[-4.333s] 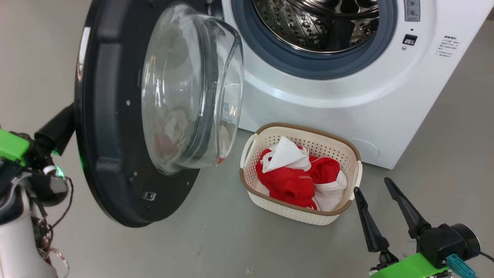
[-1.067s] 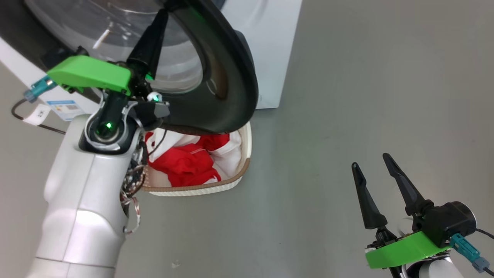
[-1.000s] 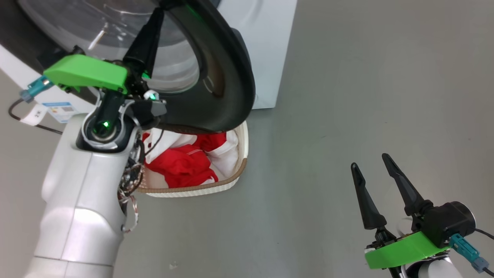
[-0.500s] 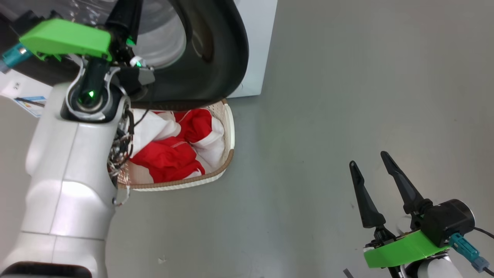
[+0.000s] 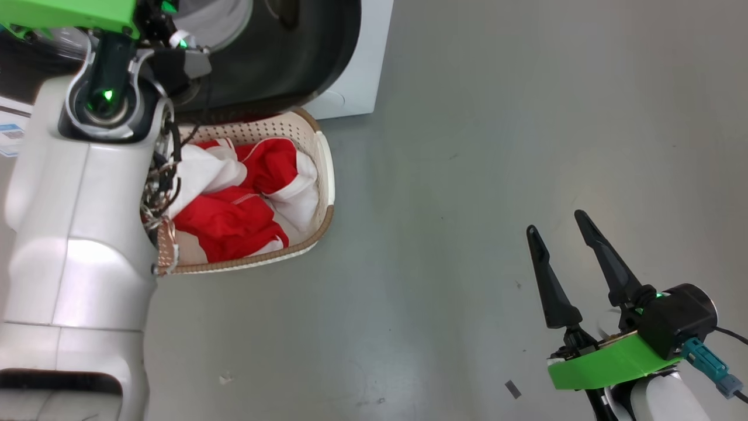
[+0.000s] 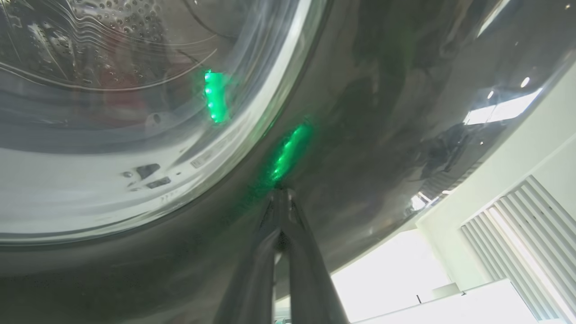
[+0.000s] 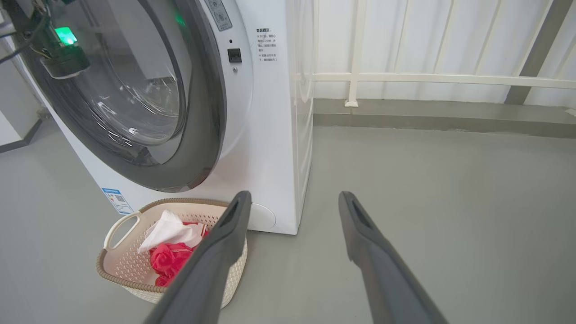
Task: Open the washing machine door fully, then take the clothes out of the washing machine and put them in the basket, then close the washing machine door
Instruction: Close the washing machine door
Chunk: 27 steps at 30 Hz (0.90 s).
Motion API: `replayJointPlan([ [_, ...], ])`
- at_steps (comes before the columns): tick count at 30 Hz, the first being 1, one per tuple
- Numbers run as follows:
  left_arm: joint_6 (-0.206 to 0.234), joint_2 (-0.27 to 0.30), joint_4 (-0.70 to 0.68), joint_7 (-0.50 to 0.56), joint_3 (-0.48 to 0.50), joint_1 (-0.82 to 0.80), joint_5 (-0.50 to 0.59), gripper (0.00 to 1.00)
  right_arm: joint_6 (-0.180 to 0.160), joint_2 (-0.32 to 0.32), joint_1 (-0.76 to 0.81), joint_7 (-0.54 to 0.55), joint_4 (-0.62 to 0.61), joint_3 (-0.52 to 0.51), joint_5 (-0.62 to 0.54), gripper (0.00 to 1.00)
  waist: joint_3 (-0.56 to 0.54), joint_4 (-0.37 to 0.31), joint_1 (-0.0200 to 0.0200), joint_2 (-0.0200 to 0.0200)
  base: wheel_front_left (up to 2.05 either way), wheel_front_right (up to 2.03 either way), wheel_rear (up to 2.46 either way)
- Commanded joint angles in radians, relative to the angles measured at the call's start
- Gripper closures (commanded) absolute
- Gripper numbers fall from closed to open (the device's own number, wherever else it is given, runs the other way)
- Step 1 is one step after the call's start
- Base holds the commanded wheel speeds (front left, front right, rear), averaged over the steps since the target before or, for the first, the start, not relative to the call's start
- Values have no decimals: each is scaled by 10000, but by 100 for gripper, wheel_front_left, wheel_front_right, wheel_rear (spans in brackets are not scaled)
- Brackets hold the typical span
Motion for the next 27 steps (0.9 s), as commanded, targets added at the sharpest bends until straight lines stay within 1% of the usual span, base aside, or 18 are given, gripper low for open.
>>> replayJointPlan([
  [1, -73, 320, -265, -72, 167, -370, 98, 100, 62, -85, -249, -63, -255, 234, 56, 0, 104, -73, 0, -1, 0, 0, 0],
  [11, -74, 294, -376, -55, 167, -405, 268, 100, 62, -85, -392, -63, -173, 224, 106, 0, 189, -91, 0, -1, 0, 0, 0],
  [17, -74, 261, -608, 164, 123, -27, 244, 100, 62, -85, -417, -63, -113, 202, 192, 0, 18, 39, 0, -1, 0, 0, 0],
  [18, -74, 266, -616, 147, 115, 98, 272, 94, 62, -85, -411, -63, -96, 200, 255, 0, -41, 78, 0, -1, 0, 0, 0],
  [19, -74, 277, -653, 94, 123, 228, 306, 42, 62, -85, -406, -63, -69, 196, 294, 0, -101, 114, 0, -1, 0, 0, 0],
  [20, -74, 273, -709, 103, 153, 369, 271, 0, 62, -85, -406, -63, -43, 185, 339, 0, -162, 155, 0, -1, 0, 0, 0],
  [23, -74, 349, -830, 146, 105, 700, 354, 0, 62, -85, -416, -63, 14, 148, 450, 0, -300, 247, 0, -1, 0, 0, 0],
  [27, -74, 596, -1230, 118, -48, 1511, 665, 0, 62, -85, -453, -63, 124, 51, 553, 0, -633, 454, 0, -1, 0, 0, 0],
])
